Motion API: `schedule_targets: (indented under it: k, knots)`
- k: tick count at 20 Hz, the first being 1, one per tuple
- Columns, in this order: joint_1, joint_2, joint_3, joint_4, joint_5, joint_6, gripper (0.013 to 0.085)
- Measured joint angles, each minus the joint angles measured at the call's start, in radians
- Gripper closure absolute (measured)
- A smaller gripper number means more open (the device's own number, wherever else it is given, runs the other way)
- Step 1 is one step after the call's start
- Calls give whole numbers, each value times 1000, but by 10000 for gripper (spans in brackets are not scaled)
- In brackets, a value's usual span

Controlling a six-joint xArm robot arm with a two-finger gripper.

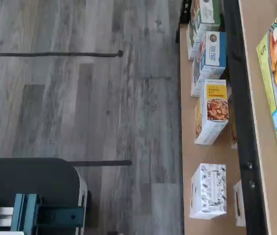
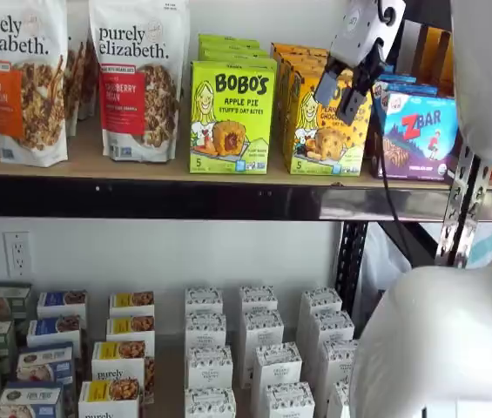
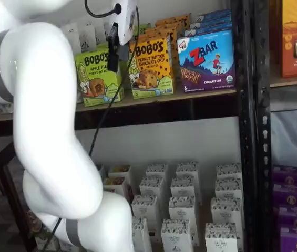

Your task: Pick up the orange box on the top shelf, the fifth box from the left

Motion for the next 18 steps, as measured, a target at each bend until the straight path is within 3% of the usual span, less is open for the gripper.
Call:
schedule_targets:
  k: [7,15,18]
  knots:
    - [-29,-21,31,73,-19,-12,130]
    - [-104,-23,37,240,-105,-34,130]
    - [-118,-3,13,262,-133,-38,130]
